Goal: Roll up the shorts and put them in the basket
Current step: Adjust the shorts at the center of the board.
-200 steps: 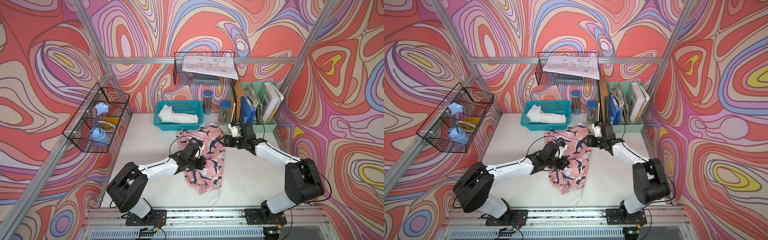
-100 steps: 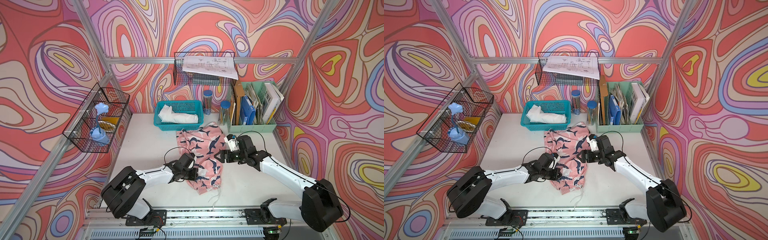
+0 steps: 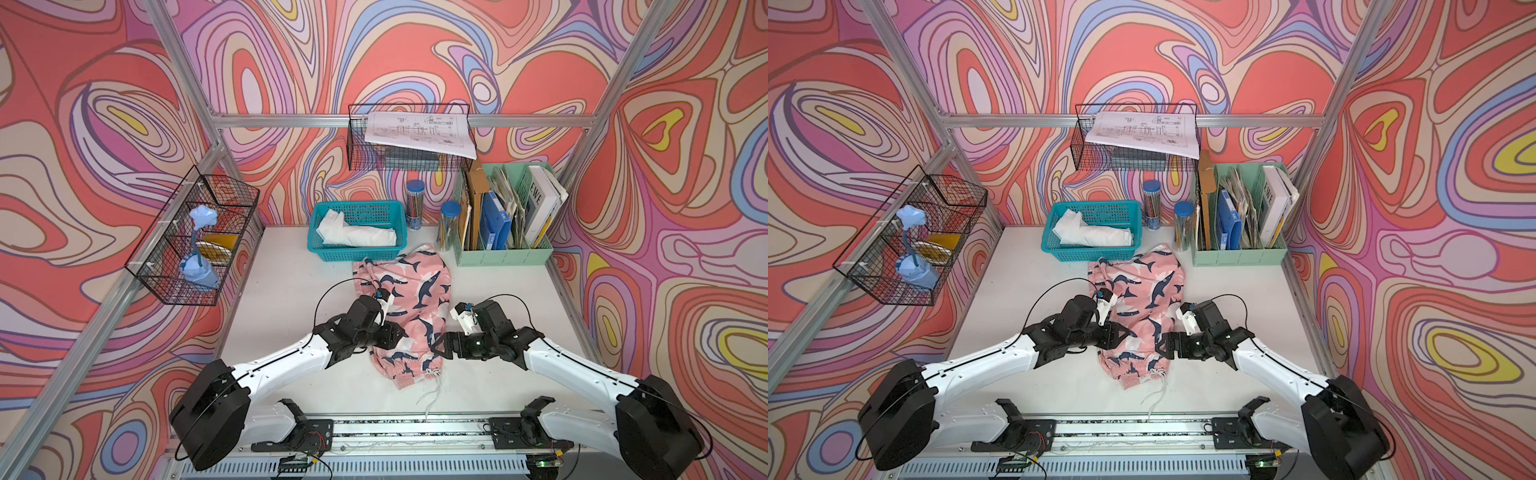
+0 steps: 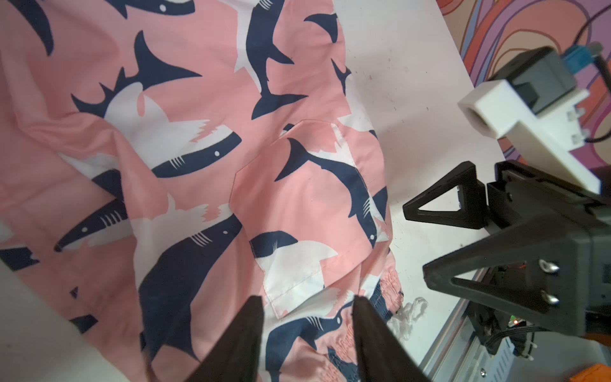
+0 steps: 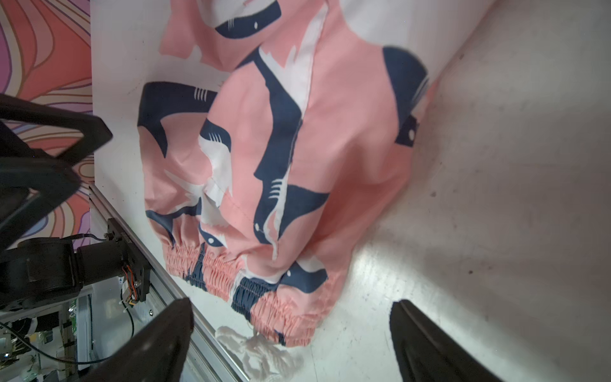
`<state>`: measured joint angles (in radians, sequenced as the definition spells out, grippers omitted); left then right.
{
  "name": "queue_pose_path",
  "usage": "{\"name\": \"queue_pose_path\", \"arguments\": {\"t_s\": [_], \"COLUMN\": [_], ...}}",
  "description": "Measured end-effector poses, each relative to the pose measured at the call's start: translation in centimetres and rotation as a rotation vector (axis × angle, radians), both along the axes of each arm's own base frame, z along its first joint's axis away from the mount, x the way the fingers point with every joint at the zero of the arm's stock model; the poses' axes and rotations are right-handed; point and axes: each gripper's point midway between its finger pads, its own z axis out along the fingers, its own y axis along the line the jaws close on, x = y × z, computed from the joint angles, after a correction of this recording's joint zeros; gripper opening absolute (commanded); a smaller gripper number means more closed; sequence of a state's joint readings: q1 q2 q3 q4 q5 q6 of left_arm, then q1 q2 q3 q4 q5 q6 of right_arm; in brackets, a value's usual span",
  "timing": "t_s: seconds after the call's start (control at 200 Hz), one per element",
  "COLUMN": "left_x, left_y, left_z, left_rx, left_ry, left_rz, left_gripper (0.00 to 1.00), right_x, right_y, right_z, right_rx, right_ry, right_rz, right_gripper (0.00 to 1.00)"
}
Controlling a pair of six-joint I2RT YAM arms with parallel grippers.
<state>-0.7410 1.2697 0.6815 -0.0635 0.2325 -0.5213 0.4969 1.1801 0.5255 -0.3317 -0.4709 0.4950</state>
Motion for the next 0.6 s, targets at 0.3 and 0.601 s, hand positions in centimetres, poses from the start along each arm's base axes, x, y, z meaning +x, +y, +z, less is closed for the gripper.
{"name": "queue_pose_path", "arguments": {"t_s": [0.3,0.601], "left_x": [-0.3,-1.1], "left_y": [-0.2,-0.8], "left_z": [-3.0,-8.5], "left_rx": [0.073,0.152], "left_ry": [0.035,0.184], "left_rz": [-0.061,-0.11], "left_gripper": [0.02,0.0], "right_x": [-0.1,-0.9], "right_y": [1.6,2.8], "right_z": [-2.1,-2.1], "right_rx": [0.097,0.147], "right_ry": [0.038,0.051], "right_rz": [-0.01,0.01], "right_gripper": [0.94,0.9]}}
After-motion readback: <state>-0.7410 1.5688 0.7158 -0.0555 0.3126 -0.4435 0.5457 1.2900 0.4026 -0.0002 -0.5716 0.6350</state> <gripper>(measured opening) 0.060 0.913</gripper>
